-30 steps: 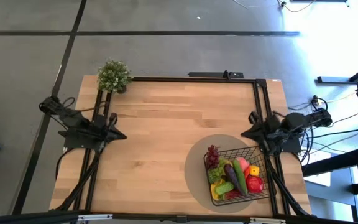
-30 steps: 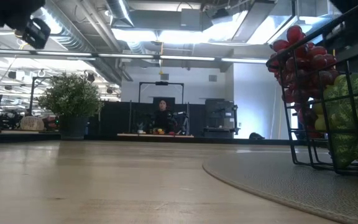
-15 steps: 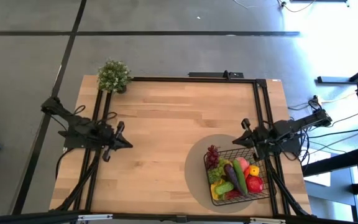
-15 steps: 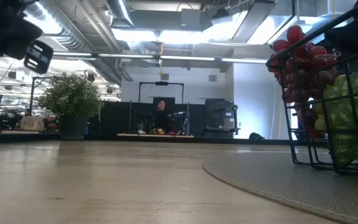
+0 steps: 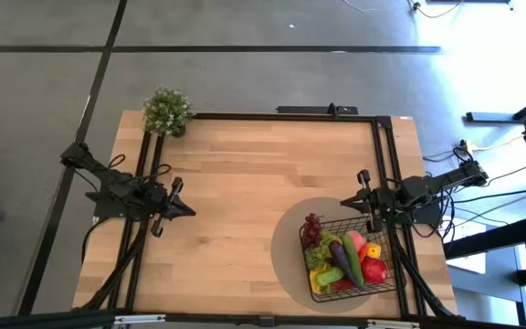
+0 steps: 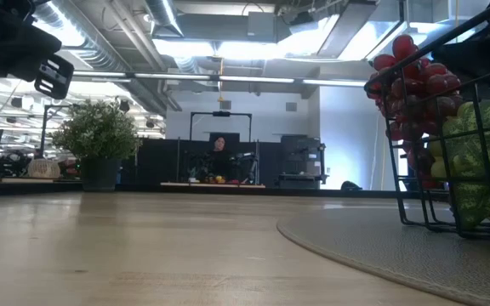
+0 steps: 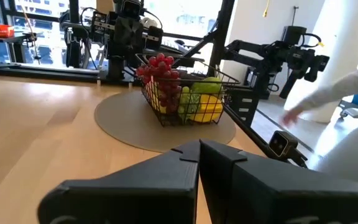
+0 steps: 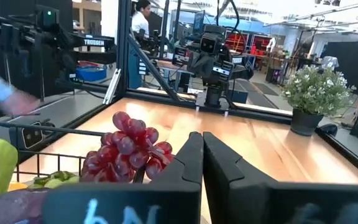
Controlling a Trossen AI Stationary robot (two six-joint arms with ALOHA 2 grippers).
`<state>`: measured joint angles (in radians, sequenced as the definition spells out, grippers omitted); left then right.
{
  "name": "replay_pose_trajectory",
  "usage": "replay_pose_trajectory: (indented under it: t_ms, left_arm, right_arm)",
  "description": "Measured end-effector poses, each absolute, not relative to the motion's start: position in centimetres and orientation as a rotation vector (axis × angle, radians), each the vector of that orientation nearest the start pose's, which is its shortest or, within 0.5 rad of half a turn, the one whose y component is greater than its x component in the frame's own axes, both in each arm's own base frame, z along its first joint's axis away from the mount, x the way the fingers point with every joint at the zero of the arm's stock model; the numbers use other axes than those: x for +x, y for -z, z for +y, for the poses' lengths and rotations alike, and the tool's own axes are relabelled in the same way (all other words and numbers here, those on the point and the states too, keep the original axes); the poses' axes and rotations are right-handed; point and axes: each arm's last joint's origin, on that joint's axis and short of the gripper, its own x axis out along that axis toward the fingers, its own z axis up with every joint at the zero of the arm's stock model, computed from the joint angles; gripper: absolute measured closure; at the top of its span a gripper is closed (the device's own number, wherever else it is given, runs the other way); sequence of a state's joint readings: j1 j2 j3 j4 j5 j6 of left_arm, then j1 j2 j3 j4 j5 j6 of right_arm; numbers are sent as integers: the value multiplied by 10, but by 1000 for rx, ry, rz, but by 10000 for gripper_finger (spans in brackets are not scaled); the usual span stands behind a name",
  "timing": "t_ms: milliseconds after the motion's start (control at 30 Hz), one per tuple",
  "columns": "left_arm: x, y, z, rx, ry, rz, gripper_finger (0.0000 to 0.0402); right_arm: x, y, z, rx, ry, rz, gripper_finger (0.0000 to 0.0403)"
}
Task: Build produce basket
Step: Return to Home Position
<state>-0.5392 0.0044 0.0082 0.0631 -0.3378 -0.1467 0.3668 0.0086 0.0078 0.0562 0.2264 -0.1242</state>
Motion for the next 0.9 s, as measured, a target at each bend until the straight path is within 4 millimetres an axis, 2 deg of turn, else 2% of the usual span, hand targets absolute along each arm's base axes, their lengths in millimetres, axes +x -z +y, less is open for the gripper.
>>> replay_pose_trajectory:
  t_ms: [900]
  left_arm:
    - [87, -172, -41, -174, 204, -45, 401]
  right_arm:
    - [93, -171, 29, -94, -139, -61, 402]
